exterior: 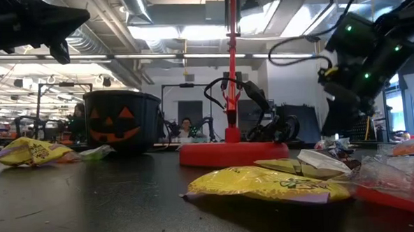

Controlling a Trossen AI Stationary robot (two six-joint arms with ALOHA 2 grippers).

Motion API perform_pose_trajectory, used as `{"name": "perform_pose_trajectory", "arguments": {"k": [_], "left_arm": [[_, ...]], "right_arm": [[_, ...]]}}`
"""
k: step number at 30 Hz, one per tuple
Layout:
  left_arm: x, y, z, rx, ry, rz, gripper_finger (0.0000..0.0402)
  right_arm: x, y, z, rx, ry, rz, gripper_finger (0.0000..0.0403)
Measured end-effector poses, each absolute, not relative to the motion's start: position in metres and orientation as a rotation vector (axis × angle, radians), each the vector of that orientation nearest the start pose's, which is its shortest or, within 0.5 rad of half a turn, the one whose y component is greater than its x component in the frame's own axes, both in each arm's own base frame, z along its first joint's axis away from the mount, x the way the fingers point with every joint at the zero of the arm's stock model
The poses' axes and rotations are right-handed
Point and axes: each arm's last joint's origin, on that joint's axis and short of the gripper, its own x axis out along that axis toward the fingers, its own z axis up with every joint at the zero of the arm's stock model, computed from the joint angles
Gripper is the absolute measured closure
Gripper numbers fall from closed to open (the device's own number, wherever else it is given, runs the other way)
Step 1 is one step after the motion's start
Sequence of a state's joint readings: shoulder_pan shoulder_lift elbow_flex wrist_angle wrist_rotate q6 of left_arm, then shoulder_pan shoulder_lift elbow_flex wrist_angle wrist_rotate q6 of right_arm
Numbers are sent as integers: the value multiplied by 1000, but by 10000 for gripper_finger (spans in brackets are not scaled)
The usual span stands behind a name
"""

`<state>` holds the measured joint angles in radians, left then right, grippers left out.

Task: Organize candy in baskets
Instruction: Put the blue gummy into the orange bucket

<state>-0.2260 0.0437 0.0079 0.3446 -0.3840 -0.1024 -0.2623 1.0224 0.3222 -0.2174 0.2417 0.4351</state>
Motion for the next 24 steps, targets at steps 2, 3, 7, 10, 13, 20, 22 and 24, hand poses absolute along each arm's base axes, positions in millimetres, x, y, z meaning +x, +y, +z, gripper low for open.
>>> {"name": "perform_pose_trajectory", "arguments": {"k": [2, 3, 7, 10, 13, 20, 22, 24], "left_arm": [[93, -10, 195, -194, -303, 142, 401], [93, -10, 195, -194, -303, 142, 401], [93, -10, 195, -194, -303, 142, 401], [93, -10, 195, -194, -303, 142, 401], [93, -10, 195, -194, -303, 142, 401], [93, -10, 195, -194, -303, 142, 401], [93, -10, 195, -194, -303, 142, 401], [93, -10, 195, -194, -303, 142, 401]], "right_arm": [[160, -50, 136, 414, 840, -678, 254], [160, -51, 134, 418, 847, -691, 254], [161, -52, 130, 396, 861, -748, 253], [161, -53, 131, 387, 841, -786, 253], [163, -54, 132, 404, 803, -790, 253], [171, -57, 144, 365, 768, -797, 253], [171, -58, 148, 331, 781, -820, 253], [172, -59, 150, 310, 796, -833, 253]]}}
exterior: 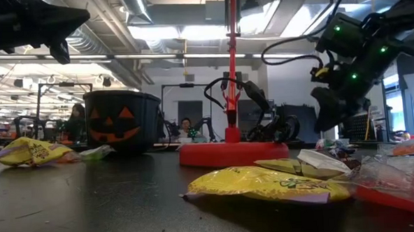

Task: Organize candy in baskets
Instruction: Put the blue gummy into the orange bucket

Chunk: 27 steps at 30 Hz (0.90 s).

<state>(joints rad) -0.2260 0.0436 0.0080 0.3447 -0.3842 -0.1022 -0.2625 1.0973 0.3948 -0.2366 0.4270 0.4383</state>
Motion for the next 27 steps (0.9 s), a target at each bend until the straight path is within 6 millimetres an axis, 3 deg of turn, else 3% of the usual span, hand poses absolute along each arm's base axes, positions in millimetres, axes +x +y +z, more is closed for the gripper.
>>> {"name": "perform_pose_trajectory", "arguments": {"k": [9, 19, 27], "left_arm": [[93, -10, 195, -194, -303, 142, 401], [93, -10, 195, -194, -303, 142, 401], [93, -10, 195, -194, -303, 142, 401]], "right_arm": [[157, -55, 142, 331, 959, -882, 253], [157, -56, 142, 307, 949, -911, 254], [158, -55, 142, 331, 957, -878, 298]]}}
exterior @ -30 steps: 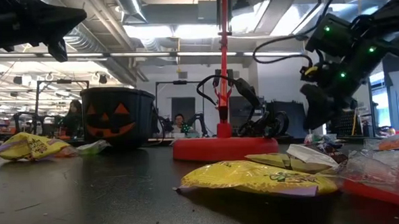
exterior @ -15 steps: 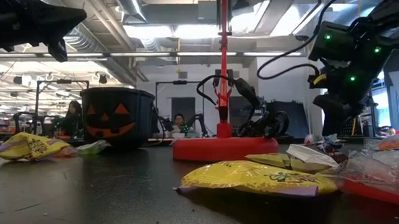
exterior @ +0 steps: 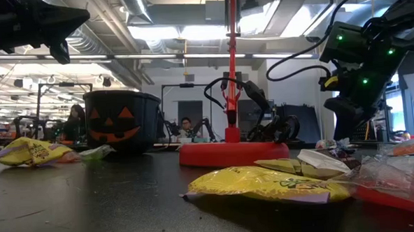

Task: Organize candy in baskets
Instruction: Put the blue gummy into the orange bucket

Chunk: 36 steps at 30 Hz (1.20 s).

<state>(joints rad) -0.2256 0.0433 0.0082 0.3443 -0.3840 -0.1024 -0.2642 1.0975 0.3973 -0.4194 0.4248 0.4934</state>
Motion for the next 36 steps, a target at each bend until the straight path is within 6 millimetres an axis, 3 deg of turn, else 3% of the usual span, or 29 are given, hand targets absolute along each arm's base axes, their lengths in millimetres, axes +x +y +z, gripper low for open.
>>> {"name": "perform_pose_trajectory", "arguments": {"k": [10, 15, 22, 31, 36], "left_arm": [[93, -10, 195, -194, -303, 142, 401], [93, -10, 195, -194, -303, 142, 401], [93, -10, 195, -194, -303, 142, 401], [93, -10, 195, -194, -303, 142, 401], [93, -10, 195, -194, -303, 142, 401]], "right_arm": [[158, -55, 142, 338, 964, -856, 338], [159, -54, 141, 328, 976, -823, 393], [162, -54, 146, 312, 960, -773, 400], [175, -57, 173, 302, 881, -738, 355], [172, -57, 171, 301, 942, -745, 298]]}}
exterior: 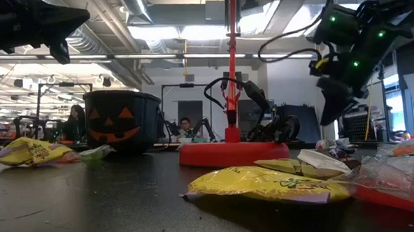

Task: Organize candy in baskets
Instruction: Put the blue gummy into the orange bucket

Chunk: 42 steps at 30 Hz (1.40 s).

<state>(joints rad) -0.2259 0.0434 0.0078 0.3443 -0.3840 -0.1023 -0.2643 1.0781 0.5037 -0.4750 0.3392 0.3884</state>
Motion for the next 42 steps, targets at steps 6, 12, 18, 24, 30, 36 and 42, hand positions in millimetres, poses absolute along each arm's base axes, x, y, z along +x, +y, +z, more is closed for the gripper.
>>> {"name": "perform_pose_trajectory", "arguments": {"k": [6, 12, 18, 24, 30, 36, 42], "left_arm": [[93, -10, 195, -194, -303, 142, 401], [93, -10, 195, -194, -303, 142, 401], [93, -10, 195, -194, -303, 142, 401], [93, -10, 195, -194, -303, 142, 401], [93, -10, 195, -194, -304, 142, 401], [93, -10, 195, -194, -303, 142, 401], [93, -10, 195, -194, -303, 142, 401]], "right_arm": [[169, -63, 156, 335, 1067, -805, 231], [176, -70, 139, 353, 1132, -817, 213], [182, -72, 129, 318, 1163, -812, 222], [183, -73, 135, 305, 1112, -809, 291], [186, -72, 156, 324, 1024, -757, 381], [189, -70, 186, 367, 906, -654, 387], [187, -67, 200, 407, 855, -569, 393]]}}
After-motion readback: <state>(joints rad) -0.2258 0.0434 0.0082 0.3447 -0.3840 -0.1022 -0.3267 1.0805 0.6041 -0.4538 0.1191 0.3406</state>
